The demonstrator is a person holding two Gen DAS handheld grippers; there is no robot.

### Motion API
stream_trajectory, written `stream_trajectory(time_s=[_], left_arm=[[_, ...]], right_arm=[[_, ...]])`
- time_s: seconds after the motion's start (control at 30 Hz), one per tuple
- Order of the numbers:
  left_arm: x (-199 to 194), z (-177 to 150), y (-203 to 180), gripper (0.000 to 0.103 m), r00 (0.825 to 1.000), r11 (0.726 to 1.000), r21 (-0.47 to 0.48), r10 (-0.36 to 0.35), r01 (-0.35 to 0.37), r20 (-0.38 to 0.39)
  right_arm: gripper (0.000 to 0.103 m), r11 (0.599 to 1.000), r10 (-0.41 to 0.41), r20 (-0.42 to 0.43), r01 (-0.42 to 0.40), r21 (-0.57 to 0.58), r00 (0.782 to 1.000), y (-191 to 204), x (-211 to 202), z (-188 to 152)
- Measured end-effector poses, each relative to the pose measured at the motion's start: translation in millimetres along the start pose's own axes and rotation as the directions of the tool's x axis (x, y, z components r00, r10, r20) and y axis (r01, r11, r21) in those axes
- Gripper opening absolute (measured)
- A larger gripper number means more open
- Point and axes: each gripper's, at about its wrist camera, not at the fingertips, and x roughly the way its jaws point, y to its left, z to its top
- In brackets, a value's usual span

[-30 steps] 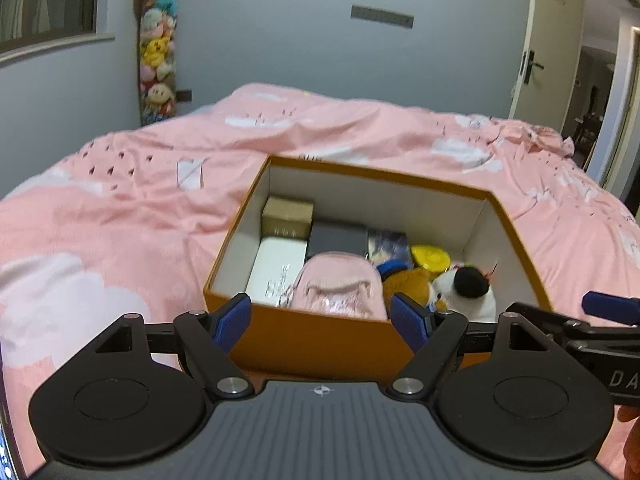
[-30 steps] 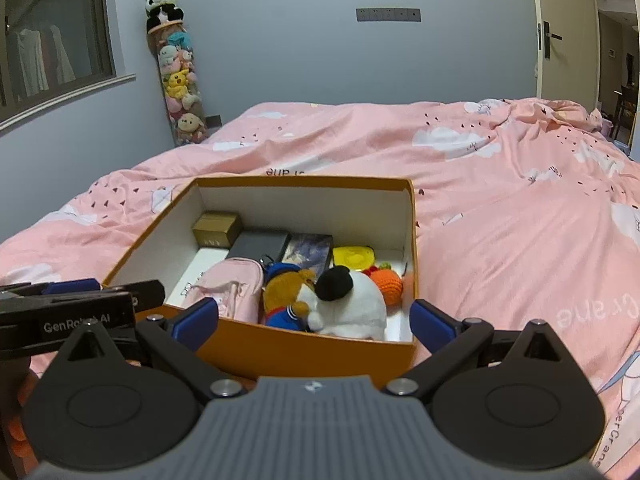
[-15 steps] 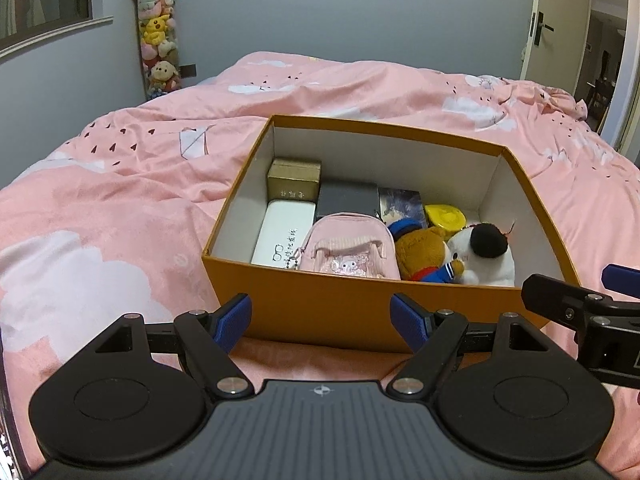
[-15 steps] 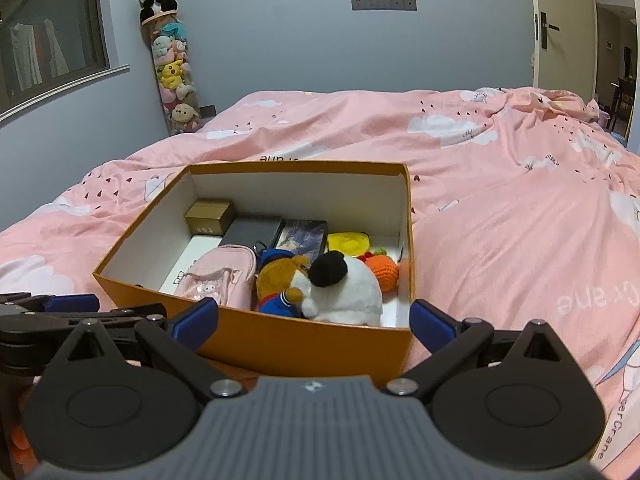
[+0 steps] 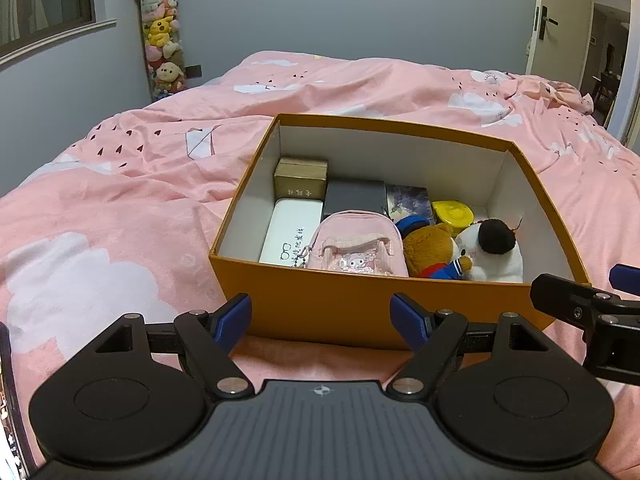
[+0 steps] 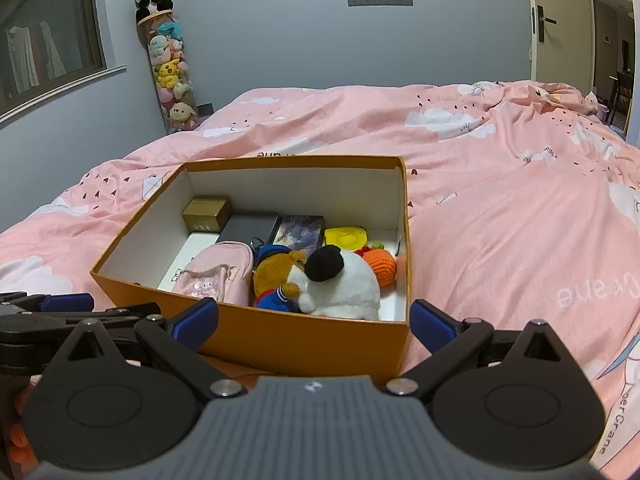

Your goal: Organize objects

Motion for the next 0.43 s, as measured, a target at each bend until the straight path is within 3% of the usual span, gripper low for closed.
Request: stream_trajectory(time_s=[0.43], left_arm=[[0.6, 0.0, 2.8, 0.091, 1.0, 1.0, -0.003, 0.012, -0.012, -0.003]], right_arm=[[0.101, 1.0, 0.0, -0.002, 0.0, 0.003, 1.0, 0.1, 0.6, -0.6]])
